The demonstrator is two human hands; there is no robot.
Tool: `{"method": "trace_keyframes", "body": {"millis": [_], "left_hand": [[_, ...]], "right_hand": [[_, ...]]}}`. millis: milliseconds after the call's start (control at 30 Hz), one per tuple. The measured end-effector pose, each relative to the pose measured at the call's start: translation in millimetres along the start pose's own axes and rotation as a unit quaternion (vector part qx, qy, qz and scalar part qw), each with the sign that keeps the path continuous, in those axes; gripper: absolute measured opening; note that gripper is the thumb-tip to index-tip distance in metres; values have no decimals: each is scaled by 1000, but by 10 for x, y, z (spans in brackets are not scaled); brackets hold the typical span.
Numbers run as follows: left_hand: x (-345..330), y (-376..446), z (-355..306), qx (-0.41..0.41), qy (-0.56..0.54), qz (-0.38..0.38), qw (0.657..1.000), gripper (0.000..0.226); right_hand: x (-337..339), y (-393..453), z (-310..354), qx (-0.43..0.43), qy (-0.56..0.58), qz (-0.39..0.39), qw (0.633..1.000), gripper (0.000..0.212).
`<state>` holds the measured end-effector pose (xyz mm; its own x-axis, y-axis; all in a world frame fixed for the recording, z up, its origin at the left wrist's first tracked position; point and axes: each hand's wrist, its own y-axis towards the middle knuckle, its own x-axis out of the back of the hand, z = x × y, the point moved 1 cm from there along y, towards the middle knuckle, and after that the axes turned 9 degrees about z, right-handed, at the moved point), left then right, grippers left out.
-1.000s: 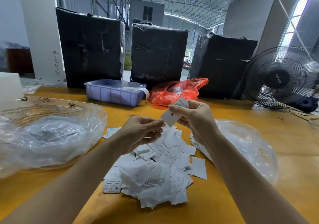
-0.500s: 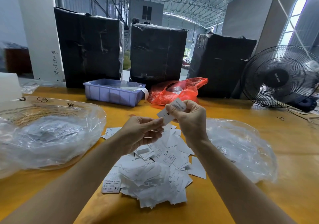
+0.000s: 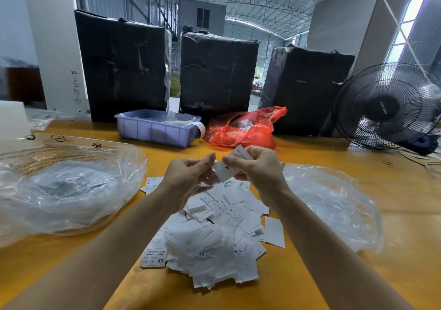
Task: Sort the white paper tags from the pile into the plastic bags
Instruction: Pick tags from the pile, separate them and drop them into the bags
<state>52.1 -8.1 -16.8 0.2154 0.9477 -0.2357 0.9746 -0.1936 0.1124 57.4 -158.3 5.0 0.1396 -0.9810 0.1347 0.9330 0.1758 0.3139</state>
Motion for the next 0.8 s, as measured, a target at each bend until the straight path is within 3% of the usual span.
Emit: {"method": "trace_keyframes", "body": {"millis": [300,467,567,700,800], "left_hand": [[-67,-12,8,-2,36,-2,999,23],[-70,6,6,-10,16,-37,999,14],[-46,5,24,5,30,-39,999,14],[-32,22,48,15,47,-39,998,12],[-43,31,63,9,47,-32,998,12]], "right_hand": [[-4,-6,-12,-63,82,-32,994,14],[-8,-3,-32,-166,124,29,978,19],[2,-3,-55,-163,136,44,976,18],[33,-19,-36,-40,-41,60,997,12],[-21,-23,-35,-40,-150,116,981,28]]}}
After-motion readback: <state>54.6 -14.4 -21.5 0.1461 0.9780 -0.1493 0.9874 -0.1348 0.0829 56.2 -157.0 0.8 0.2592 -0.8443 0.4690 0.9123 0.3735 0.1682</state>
